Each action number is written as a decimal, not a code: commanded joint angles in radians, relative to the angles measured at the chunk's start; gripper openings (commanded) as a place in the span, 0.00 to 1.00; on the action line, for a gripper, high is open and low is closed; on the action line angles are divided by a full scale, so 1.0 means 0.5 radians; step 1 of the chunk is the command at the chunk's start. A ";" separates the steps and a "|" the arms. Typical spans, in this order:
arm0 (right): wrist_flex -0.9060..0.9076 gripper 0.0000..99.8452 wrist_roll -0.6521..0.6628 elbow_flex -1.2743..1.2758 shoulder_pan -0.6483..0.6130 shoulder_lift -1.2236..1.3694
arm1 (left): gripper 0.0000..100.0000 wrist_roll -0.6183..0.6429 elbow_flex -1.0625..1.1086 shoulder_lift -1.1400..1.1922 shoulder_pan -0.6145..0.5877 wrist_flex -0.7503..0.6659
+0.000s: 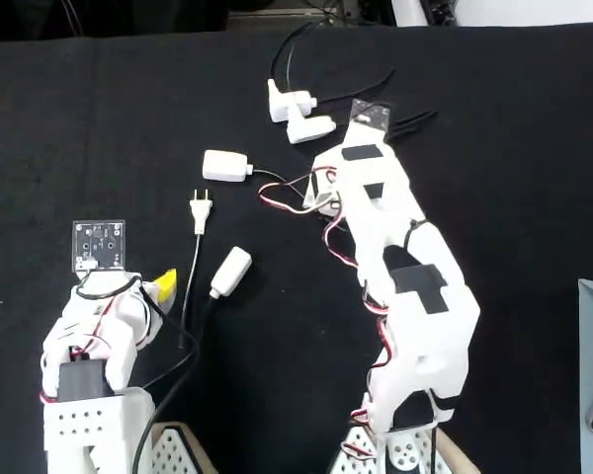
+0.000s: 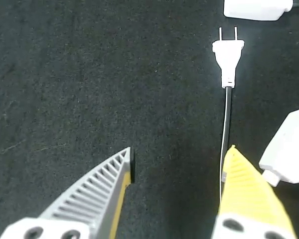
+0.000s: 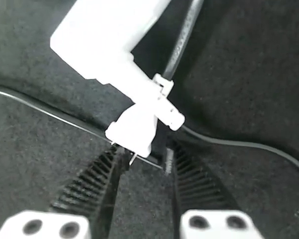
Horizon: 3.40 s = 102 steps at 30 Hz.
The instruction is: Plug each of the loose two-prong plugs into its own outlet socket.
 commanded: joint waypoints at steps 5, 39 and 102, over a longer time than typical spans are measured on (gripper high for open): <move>-0.068 0.09 -0.015 -0.087 0.040 -0.152 | 0.29 0.006 -0.014 -0.015 0.002 -0.043; -0.058 0.01 -0.101 -0.204 0.071 0.048 | 0.29 0.006 -0.014 -0.015 0.002 -0.046; 1.396 0.01 0.276 -0.747 -0.141 -0.394 | 0.29 0.003 0.032 -0.015 0.002 -0.098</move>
